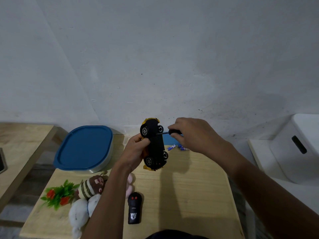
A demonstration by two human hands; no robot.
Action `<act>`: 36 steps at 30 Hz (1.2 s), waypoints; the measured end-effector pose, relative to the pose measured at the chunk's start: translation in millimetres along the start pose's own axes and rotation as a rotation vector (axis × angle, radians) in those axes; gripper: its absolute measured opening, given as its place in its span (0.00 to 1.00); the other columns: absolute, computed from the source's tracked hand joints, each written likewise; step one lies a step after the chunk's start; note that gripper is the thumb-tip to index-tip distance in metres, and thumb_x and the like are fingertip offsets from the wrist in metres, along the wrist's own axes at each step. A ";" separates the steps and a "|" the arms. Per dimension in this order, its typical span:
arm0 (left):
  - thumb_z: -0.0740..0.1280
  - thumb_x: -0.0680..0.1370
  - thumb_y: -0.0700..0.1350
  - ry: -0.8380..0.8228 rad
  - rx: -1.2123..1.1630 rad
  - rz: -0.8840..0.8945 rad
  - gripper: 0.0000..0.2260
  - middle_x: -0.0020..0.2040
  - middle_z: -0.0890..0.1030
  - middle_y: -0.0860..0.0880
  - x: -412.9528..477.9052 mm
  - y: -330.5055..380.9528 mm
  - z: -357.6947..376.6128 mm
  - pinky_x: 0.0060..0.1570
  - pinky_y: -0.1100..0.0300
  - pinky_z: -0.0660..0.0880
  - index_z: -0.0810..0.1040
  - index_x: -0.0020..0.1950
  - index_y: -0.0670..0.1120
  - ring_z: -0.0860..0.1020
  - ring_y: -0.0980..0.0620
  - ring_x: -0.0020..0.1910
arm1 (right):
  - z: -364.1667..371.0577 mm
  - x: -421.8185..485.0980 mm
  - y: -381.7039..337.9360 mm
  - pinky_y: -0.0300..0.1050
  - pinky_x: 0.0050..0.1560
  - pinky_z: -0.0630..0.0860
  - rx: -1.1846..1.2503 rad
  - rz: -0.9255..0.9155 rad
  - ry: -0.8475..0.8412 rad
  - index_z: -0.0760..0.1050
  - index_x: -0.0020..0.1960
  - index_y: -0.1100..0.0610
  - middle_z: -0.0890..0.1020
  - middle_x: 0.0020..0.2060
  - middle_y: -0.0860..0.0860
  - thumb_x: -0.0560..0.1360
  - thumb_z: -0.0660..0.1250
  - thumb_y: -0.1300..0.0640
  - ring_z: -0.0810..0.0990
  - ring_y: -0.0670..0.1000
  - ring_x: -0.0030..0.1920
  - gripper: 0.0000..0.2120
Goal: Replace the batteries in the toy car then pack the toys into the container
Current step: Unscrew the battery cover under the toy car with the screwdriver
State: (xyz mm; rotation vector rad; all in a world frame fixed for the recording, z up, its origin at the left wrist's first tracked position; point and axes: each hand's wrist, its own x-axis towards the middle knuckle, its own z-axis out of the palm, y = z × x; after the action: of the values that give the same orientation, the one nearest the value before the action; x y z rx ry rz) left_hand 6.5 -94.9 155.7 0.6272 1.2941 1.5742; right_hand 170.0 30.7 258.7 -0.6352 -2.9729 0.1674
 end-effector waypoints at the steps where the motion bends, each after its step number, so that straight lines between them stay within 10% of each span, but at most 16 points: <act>1: 0.68 0.69 0.42 -0.001 -0.004 -0.002 0.14 0.43 0.83 0.45 -0.3 0.5 -0.3 0.41 0.55 0.80 0.80 0.53 0.40 0.83 0.48 0.43 | -0.9 -0.2 -0.5 0.42 0.40 0.69 0.005 0.001 0.002 0.79 0.60 0.49 0.79 0.50 0.47 0.81 0.60 0.50 0.77 0.49 0.47 0.12; 12: 0.66 0.71 0.41 0.001 -0.027 0.010 0.12 0.43 0.83 0.44 -2.6 -1.2 4.2 0.42 0.55 0.80 0.80 0.52 0.39 0.82 0.47 0.44 | -10.2 3.9 2.7 0.46 0.47 0.75 -0.067 0.064 -0.093 0.76 0.64 0.46 0.82 0.55 0.49 0.78 0.63 0.47 0.80 0.52 0.53 0.15; 17: 0.71 0.66 0.46 -0.021 -0.023 0.024 0.17 0.42 0.83 0.45 -5.4 2.3 7.3 0.42 0.55 0.80 0.80 0.52 0.40 0.83 0.48 0.43 | -10.7 7.6 2.8 0.44 0.35 0.70 -0.071 0.149 -0.112 0.79 0.43 0.56 0.80 0.37 0.51 0.80 0.56 0.42 0.79 0.52 0.37 0.21; 28: 0.66 0.70 0.41 -0.003 -0.050 0.006 0.13 0.43 0.83 0.44 -7.7 0.9 14.4 0.41 0.56 0.80 0.80 0.54 0.39 0.82 0.47 0.43 | -16.1 6.8 3.8 0.41 0.43 0.70 -0.058 0.038 -0.044 0.78 0.62 0.45 0.78 0.57 0.46 0.78 0.65 0.47 0.79 0.50 0.52 0.13; 36: 0.66 0.71 0.41 -0.011 -0.036 0.007 0.12 0.43 0.83 0.44 -8.3 2.8 16.3 0.42 0.56 0.81 0.81 0.53 0.40 0.83 0.48 0.44 | -16.7 8.2 4.3 0.42 0.35 0.69 -0.149 0.111 -0.090 0.81 0.48 0.51 0.82 0.40 0.48 0.80 0.55 0.39 0.78 0.49 0.38 0.21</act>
State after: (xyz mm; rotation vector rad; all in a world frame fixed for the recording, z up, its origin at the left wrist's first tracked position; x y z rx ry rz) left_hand 22.6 -95.1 164.7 0.6178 1.2537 1.5948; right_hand 166.3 39.4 275.3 -0.8321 -3.0588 -0.0186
